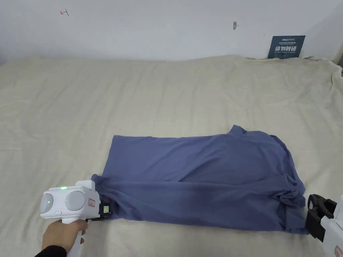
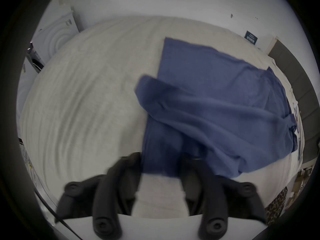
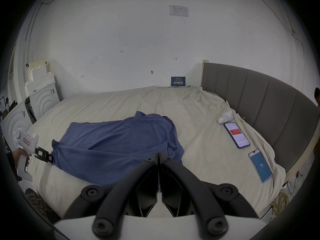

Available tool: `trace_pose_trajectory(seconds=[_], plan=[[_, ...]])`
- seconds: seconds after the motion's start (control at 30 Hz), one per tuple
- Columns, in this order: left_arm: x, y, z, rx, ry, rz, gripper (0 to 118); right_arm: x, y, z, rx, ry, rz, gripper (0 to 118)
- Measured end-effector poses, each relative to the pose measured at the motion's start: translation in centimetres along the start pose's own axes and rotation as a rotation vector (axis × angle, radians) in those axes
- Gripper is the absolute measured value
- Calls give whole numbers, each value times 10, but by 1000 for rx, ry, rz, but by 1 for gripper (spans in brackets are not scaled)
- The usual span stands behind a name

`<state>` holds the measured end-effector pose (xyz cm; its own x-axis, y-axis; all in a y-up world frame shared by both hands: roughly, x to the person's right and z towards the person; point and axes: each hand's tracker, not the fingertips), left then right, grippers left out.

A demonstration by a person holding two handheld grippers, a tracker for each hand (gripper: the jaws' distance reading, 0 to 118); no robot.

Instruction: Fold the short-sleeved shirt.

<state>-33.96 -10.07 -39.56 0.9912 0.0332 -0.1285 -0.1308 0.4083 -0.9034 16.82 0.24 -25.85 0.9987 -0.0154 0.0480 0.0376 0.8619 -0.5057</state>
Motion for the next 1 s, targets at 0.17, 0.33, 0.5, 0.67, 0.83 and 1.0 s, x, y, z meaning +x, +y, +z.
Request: trace_pose_trajectory(seconds=[0.17,0.33,0.5,0.67,0.83,1.0], plan=[[4,2,5,15,-24,-1,6,6,-2,-14,-39,3,-26,0],[0,2,31,96,-71,-31,5,24,-5,-57,-193,14,-104,14],[-5,7,58,142,-114,-40,5,30,-17,-112,-334,14,-88,92],[-6,8,65,155,-121,-36,5,25,-41,-142,-453,-14,-54,89],[-13,-1,58,146,-120,-17,5,17,-51,-123,-462,64,-120,11],[-27,-19,58,140,-105,9,5,34,-43,-84,-393,104,-193,11]])
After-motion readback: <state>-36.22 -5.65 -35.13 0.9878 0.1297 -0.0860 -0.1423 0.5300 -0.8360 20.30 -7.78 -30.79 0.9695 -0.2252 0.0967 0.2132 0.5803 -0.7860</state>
